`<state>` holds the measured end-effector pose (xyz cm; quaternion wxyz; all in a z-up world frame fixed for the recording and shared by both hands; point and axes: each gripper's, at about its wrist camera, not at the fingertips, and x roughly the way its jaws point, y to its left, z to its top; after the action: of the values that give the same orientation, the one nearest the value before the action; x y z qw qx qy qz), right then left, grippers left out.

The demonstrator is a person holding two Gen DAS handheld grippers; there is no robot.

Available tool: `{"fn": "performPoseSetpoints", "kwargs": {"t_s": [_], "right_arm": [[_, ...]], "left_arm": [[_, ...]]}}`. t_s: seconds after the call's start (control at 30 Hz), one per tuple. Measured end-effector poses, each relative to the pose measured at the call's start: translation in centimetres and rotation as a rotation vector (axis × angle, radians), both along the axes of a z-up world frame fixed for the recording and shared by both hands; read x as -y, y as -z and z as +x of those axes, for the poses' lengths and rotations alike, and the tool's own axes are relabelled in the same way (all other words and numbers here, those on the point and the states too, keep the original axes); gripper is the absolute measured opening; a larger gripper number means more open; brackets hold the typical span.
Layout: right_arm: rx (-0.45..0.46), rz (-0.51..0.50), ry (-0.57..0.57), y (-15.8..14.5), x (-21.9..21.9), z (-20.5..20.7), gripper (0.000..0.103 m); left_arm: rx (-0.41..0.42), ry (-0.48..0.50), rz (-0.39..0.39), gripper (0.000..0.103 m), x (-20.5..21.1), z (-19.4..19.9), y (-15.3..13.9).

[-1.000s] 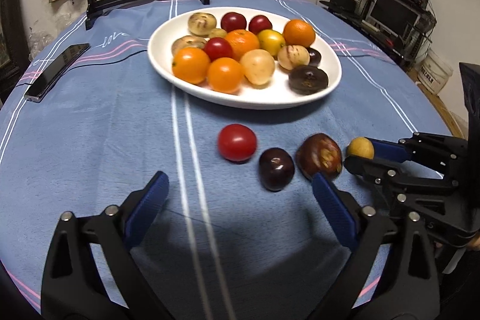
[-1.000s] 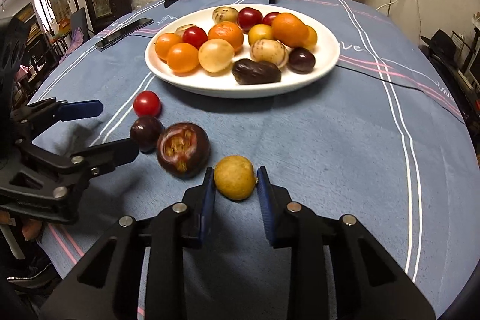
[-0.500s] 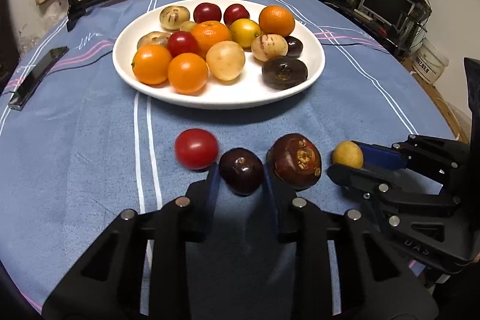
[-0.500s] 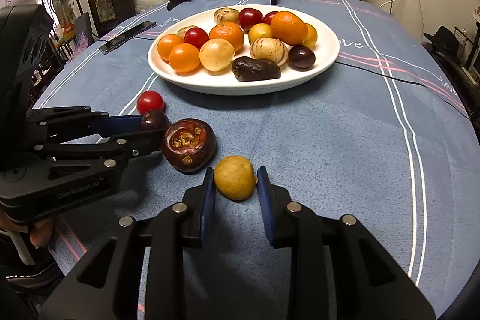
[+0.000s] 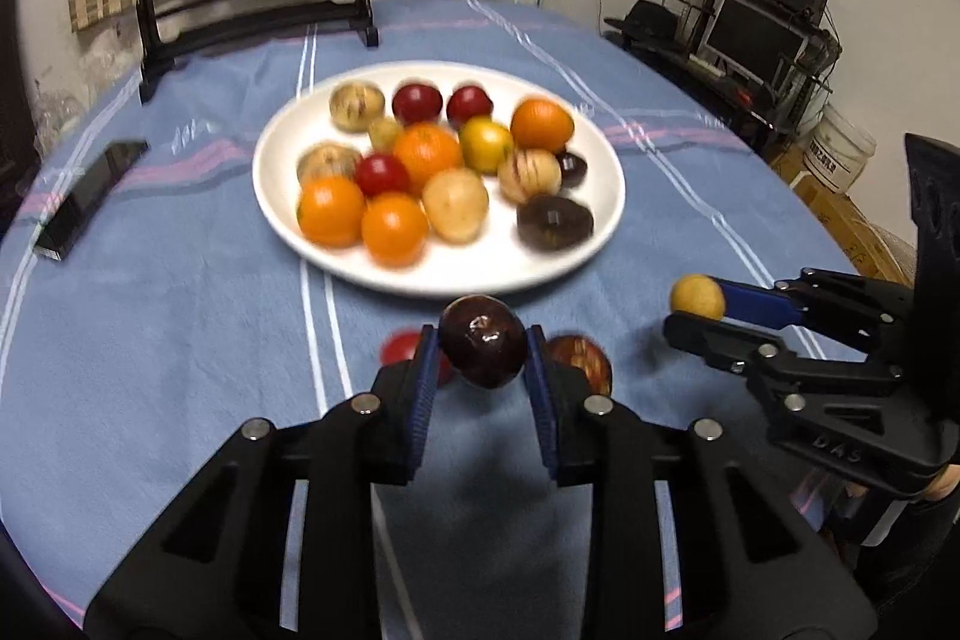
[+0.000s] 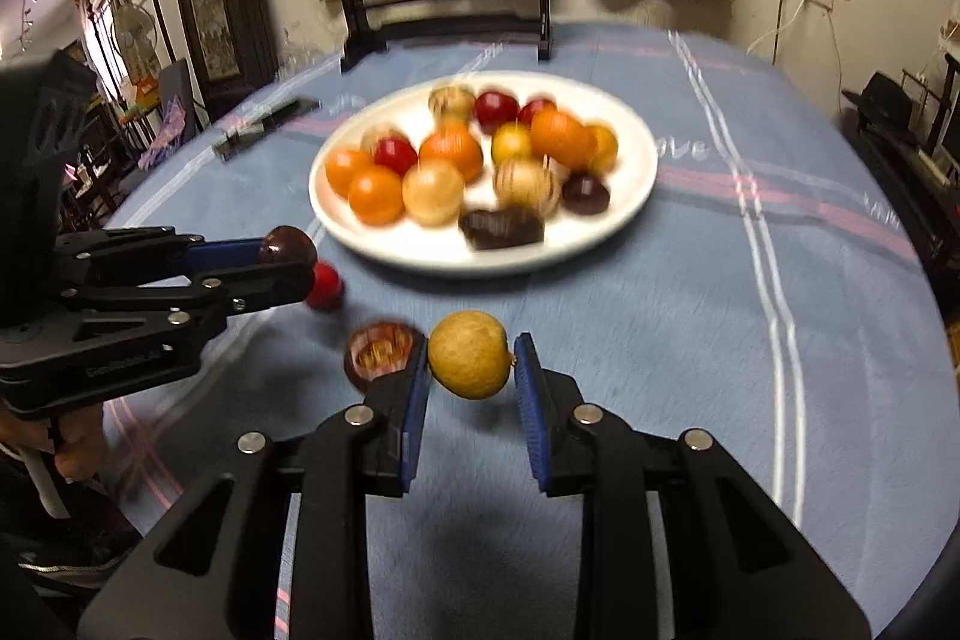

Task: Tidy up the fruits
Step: 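Grasp a dark plum with the left gripper while the right grasps a small yellow fruit, then carry both fruits onto the white plate and open both grippers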

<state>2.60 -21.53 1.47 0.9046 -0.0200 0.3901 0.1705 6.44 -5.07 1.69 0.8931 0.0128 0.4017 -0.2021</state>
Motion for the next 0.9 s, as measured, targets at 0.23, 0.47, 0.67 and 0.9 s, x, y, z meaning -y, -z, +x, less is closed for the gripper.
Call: {"fn": "performPoseSetpoints", "kwargs": {"t_s": [0.23, 0.47, 0.67, 0.9], "right_arm": [[0.071, -0.004, -0.008, -2.9, -0.8, 2.3, 0.029], [0.07, 0.022, -0.004, -3.1, -1.9, 6.0, 0.029], [0.042, 0.042, 0.022, -1.9, -2.8, 9.5, 0.029], [-0.011, 0.106, 0.042, 0.6, -1.9, 11.7, 0.033]], "left_arm": [[0.051, -0.029, -0.005, 0.029, -0.3, 3.1, -2.5], [0.056, -0.069, -0.014, 0.03, -0.5, 7.1, -3.1], [0.028, -0.116, -0.028, 0.03, -0.8, 10.3, -1.5], [0.037, -0.158, -0.047, 0.068, -1.3, 11.9, 0.0]]}}
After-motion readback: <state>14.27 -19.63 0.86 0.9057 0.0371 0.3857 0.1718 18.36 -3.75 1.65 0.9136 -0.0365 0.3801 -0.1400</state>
